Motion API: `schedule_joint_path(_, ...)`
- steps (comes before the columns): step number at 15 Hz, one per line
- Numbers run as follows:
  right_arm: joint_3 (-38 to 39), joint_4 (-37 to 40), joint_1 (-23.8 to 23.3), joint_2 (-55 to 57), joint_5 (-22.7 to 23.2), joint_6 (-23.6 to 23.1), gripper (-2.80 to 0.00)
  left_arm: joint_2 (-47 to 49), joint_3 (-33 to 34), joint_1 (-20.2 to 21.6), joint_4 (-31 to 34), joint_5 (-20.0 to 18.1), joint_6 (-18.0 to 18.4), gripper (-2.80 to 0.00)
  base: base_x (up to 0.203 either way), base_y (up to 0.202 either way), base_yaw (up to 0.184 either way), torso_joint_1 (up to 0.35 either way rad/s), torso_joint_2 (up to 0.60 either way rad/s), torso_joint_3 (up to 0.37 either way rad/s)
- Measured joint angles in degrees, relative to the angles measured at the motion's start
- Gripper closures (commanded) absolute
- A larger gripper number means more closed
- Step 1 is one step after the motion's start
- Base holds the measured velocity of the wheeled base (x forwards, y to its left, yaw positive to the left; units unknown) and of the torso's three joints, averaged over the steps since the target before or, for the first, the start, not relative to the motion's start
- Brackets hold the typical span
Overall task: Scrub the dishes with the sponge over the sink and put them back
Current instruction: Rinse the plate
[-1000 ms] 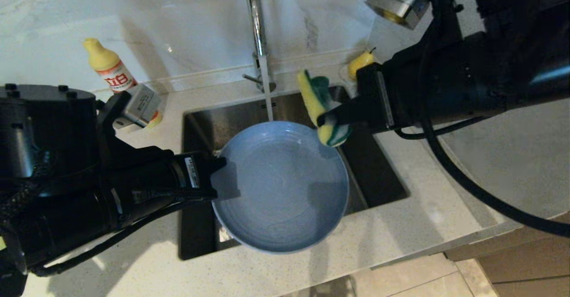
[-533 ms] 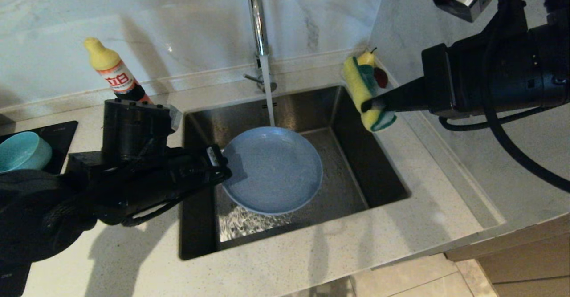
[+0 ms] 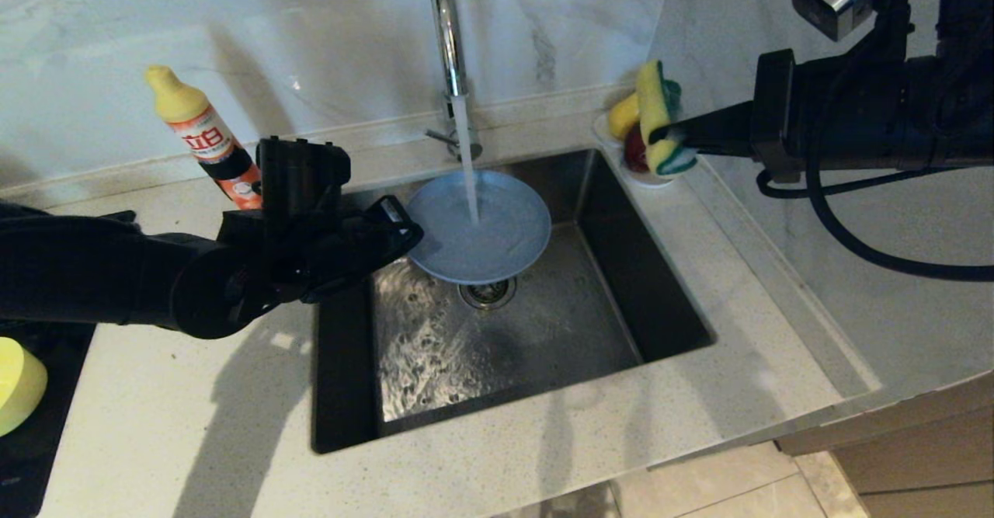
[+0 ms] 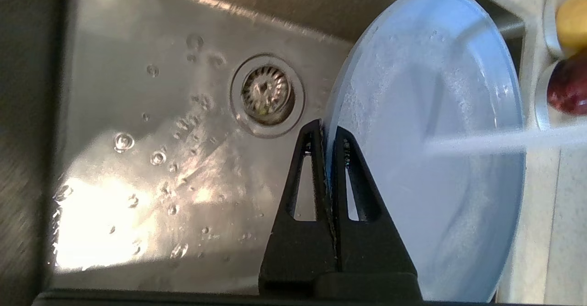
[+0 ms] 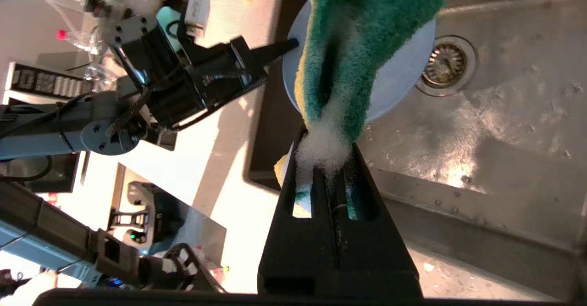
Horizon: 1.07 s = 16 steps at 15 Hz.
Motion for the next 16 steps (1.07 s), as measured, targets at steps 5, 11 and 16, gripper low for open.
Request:
schedule_joint_path(5,4.7,-4.3,-1.8,-0.6,0.2,0.5,0.0,5.3,-2.8,0.0,-8.6,-1.6,2.9,0.0,0.0,0.0,0.0,0.0,0.0,0.0)
schedule_joint_path(11,6.3,-4.5,-2.2,-0.7,2.3,1.0,0.0,7.6,-4.3,0.0,-11.5,-6.1,4.4,0.0,0.0,0.0,0.0,0.0,0.0,0.0)
schedule_joint_path(16,5.9,-4.5,-2.4,-0.4,2.5,1.0,0.0,9.6,-4.7,0.0,-10.9,-8.1,3.8,0.0,0.0,0.0,0.0,0.0,0.0,0.0)
